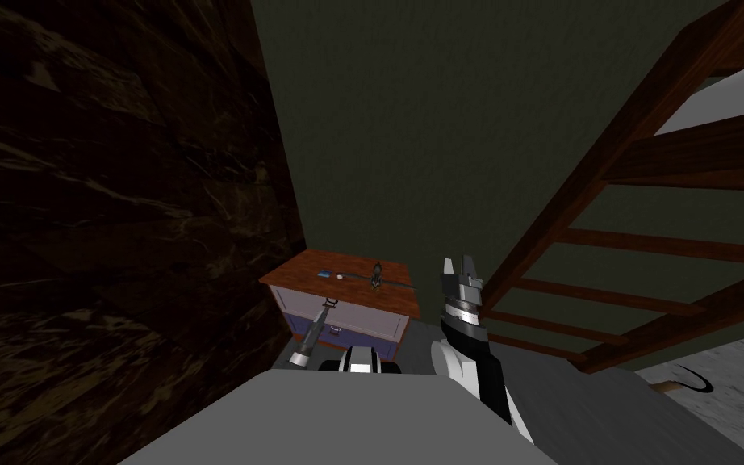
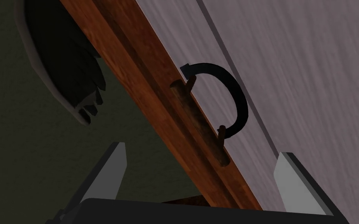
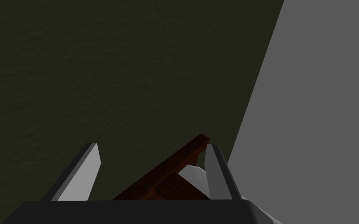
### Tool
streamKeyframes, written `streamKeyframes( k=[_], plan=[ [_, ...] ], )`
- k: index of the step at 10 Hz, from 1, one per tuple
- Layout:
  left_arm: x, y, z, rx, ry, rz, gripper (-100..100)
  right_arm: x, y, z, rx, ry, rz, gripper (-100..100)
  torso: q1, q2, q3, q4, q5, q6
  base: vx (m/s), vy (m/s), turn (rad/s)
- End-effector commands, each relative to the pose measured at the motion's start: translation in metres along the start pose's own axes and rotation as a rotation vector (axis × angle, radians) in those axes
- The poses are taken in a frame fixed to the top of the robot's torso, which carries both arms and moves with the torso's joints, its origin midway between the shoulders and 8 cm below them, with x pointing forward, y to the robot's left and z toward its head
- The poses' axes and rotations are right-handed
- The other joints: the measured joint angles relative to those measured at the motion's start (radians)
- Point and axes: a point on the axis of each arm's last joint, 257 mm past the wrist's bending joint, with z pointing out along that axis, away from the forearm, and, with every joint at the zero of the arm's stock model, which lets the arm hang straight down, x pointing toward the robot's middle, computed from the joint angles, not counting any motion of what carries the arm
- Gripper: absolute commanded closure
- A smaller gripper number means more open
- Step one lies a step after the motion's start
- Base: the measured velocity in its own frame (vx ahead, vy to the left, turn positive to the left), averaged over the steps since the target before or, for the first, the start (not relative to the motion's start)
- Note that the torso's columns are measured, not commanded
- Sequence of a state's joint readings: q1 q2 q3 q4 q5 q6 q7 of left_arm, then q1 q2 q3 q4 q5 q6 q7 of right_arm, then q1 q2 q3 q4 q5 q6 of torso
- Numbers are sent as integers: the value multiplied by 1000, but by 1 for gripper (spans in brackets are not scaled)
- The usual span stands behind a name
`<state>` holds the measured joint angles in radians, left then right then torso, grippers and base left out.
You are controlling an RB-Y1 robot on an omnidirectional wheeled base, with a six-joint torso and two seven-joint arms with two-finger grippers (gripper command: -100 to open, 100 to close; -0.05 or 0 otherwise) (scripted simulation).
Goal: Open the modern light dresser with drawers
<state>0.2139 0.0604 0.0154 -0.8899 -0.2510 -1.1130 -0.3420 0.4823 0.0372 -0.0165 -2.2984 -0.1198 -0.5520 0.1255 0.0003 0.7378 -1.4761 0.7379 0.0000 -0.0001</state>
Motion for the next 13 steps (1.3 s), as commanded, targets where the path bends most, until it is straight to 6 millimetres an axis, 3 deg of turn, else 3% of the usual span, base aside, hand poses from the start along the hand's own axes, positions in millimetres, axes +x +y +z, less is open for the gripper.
streamKeyframes(
  k=[1,4,5,6,9,13],
  plan=[
    [-4,1,12,-2,-1,-2,-100,0,0,0,0,0,0,0,1,0,0,0,0,0,-1,-17,-4],
    [-11,1,30,-2,-1,-1,-100,0,0,0,0,0,0,0,-1,0,0,0,0,0,0,-27,-3],
    [-10,1,26,-1,-2,-1,-100,0,0,0,0,0,0,0,0,0,0,0,0,0,1,-12,-1],
    [-5,1,15,-2,-1,-2,100,0,0,0,0,0,0,0,0,0,0,0,0,0,-2,17,5],
    [1,0,0,-1,0,-3,100,0,0,0,0,0,0,0,-4,4,2,3,-2,1,3,30,2],
    [-9,-1,17,1,6,-4,100,0,0,0,0,0,0,0,-1,10,5,4,-2,-1,-111,3,13]
  ],
)
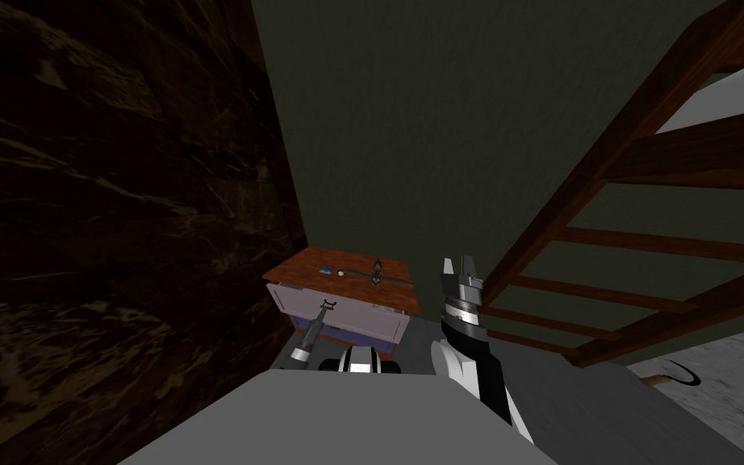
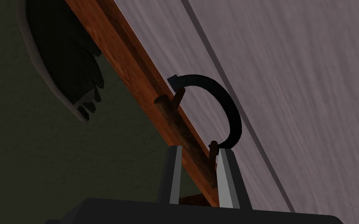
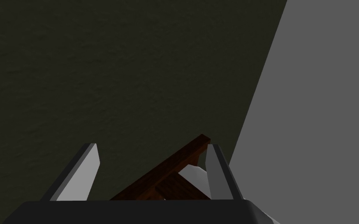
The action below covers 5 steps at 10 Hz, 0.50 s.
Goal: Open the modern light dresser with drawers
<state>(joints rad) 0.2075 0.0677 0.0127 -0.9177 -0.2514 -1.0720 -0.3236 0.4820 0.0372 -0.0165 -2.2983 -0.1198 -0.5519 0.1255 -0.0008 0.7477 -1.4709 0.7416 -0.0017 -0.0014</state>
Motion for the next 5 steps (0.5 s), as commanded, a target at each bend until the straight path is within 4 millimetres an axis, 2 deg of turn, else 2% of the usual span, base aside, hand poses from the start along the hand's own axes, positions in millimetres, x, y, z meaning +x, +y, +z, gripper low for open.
streamKeyframes(
  k=[1,3,4,5],
  plan=[
    [-8,-3,10,9,0,3,100,0,0,0,0,0,0,0,0,-1,0,1,-1,0,-143,-13,18],
    [-13,-4,17,14,1,4,100,0,0,0,0,0,0,0,-4,-1,-2,3,-3,1,-186,-15,20],
    [-9,4,11,-12,11,2,100,0,0,0,0,0,0,0,-5,-2,-2,5,-4,1,-56,2,9],
    [-7,5,22,-7,-5,-8,100,0,0,0,0,0,0,0,-4,-8,-5,2,-3,2,-102,41,-36]
  ],
)
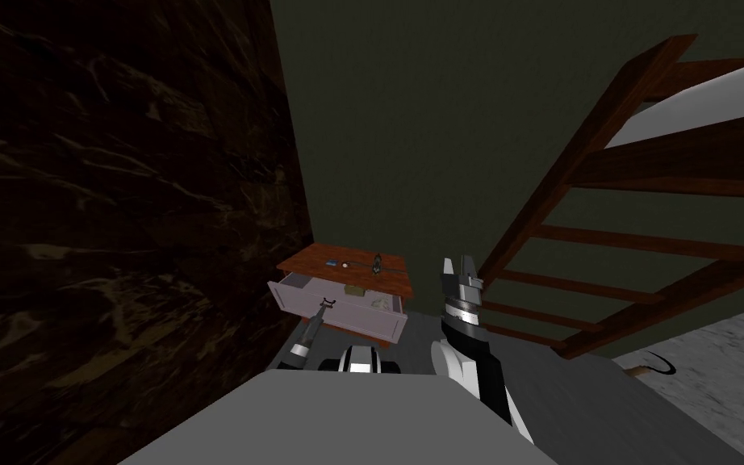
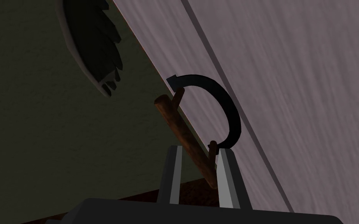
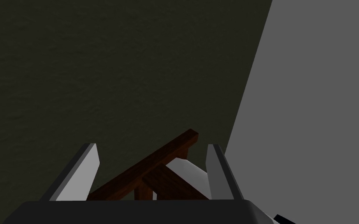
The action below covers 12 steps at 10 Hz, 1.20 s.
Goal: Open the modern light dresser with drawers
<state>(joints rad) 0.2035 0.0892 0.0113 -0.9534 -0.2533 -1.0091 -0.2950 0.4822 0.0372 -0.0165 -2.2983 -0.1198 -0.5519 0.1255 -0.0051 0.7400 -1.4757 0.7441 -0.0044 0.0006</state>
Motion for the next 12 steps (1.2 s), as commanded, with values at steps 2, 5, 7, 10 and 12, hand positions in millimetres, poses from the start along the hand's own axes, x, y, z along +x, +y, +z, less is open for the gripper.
streamKeyframes(
  k=[2,5,7,10,12],
  plan=[
    [1,-4,23,22,-39,-14,100,0,0,0,0,0,0,0,3,1,1,-3,3,1,-108,57,-62],
    [8,-1,41,21,-41,-23,100,0,0,0,0,0,0,0,3,2,2,-2,2,-1,-102,46,-42],
    [9,-3,51,27,-59,-25,100,0,0,0,0,0,0,0,1,0,0,-4,2,-1,-76,22,-26],
    [11,-2,63,24,-68,-26,100,0,0,0,0,0,0,0,2,-1,0,-3,3,0,-79,29,-26],
    [17,3,65,9,-52,-28,100,0,0,0,0,0,0,0,2,3,2,-1,2,0,-63,33,-30]
  ],
)
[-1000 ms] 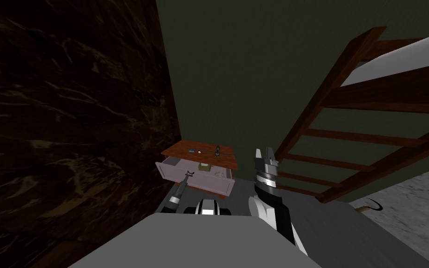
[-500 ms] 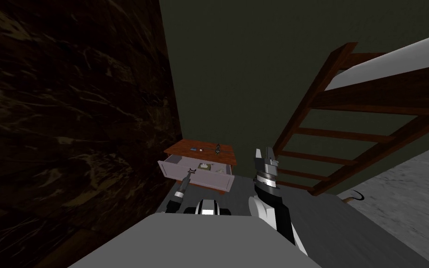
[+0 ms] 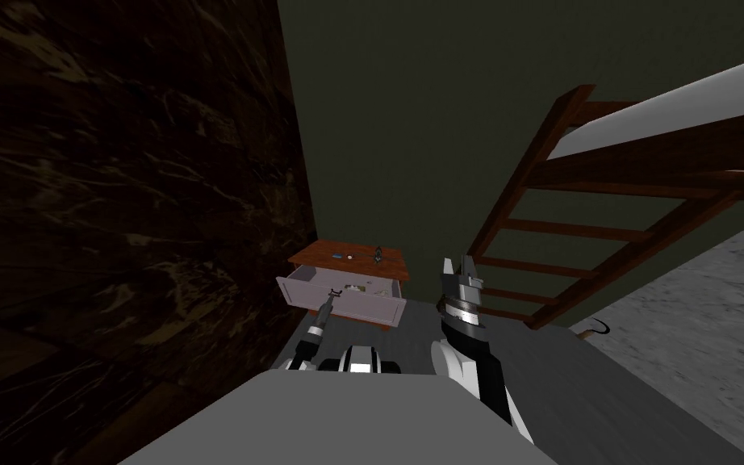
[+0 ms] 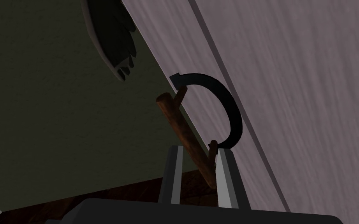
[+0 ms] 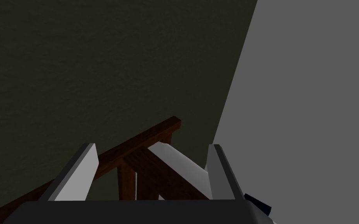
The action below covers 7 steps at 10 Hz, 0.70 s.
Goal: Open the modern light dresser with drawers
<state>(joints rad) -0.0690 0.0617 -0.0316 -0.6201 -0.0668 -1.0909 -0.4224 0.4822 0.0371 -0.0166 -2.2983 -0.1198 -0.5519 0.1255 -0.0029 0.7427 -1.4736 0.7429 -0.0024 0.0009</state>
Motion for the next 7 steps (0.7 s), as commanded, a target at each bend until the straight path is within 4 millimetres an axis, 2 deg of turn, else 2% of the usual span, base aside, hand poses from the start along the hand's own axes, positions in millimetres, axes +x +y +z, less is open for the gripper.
streamKeyframes(
  k=[1,2,4,6,7],
  plan=[
    [0,-5,15,15,-20,4,100,0,0,0,0,0,0,0,-1,-2,-1,-1,0,-1,-84,33,-42],
    [5,0,17,-1,-3,4,100,0,0,0,0,0,0,0,0,0,0,-1,0,0,-96,38,-36],
    [7,-2,30,-1,-12,10,100,0,0,0,0,0,0,0,0,2,1,-1,1,1,-116,47,-52],
    [7,-2,29,-3,-11,10,100,0,0,0,0,0,0,0,-2,-3,-2,0,-1,0,-26,4,5],
    [-17,19,23,-57,-53,10,-100,0,0,0,0,0,0,0,-2,-5,-3,-1,-1,0,-50,-22,-381]
  ],
)
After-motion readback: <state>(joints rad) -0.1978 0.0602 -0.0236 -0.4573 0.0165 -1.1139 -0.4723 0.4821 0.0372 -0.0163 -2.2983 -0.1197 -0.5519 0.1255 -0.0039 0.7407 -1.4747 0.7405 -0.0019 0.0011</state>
